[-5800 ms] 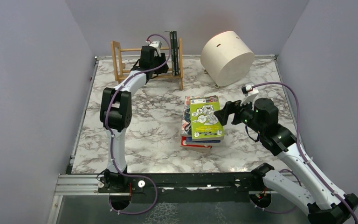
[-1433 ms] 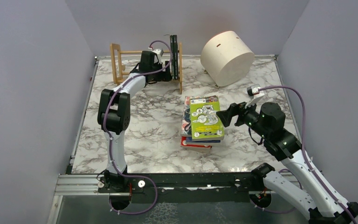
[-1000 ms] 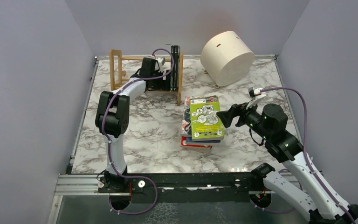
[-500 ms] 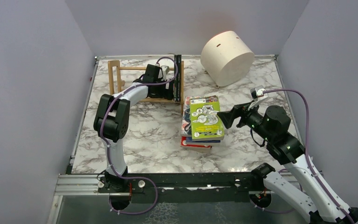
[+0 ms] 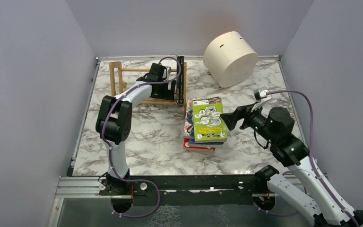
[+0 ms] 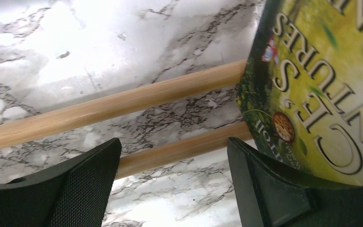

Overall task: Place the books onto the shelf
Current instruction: Move the shelf to the center of the board.

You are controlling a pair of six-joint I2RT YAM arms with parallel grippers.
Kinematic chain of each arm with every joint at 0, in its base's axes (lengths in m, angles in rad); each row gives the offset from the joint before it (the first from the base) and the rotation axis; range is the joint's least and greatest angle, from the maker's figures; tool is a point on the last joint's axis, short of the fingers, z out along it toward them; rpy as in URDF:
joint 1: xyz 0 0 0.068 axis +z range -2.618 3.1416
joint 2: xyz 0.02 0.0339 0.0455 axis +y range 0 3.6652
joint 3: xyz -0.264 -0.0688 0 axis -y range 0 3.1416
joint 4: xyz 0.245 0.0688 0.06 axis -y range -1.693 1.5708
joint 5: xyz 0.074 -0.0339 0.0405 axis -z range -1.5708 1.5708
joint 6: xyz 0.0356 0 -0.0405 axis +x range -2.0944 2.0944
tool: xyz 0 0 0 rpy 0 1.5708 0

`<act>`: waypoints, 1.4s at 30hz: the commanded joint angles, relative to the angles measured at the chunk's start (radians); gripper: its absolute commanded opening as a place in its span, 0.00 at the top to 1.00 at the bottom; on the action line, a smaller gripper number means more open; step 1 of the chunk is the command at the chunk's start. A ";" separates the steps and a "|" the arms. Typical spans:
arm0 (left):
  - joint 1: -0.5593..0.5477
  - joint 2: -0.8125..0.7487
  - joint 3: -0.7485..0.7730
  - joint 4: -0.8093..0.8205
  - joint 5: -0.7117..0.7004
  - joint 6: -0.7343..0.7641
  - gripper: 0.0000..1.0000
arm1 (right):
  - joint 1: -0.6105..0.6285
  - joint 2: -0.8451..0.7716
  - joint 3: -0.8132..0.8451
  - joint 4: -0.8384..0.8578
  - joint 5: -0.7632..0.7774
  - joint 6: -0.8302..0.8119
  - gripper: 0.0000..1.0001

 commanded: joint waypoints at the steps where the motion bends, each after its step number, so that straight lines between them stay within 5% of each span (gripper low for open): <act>1: 0.027 0.034 0.075 -0.106 -0.139 -0.036 0.24 | 0.006 0.001 -0.005 0.029 -0.007 0.004 0.06; 14: 0.120 -0.032 0.157 0.023 -0.178 -0.107 0.24 | 0.006 0.028 -0.007 0.032 0.022 0.003 0.06; 24: 0.086 -0.495 -0.258 0.334 -0.306 -0.224 0.26 | 0.005 0.033 -0.008 0.027 0.063 0.002 0.06; 32: 0.093 -0.802 -0.527 0.397 -0.587 -0.276 0.27 | 0.006 0.036 -0.014 0.037 0.053 0.000 0.06; 42: 0.124 -0.973 -0.664 0.367 -0.766 -0.426 0.30 | 0.006 0.025 -0.014 0.035 0.038 0.006 0.06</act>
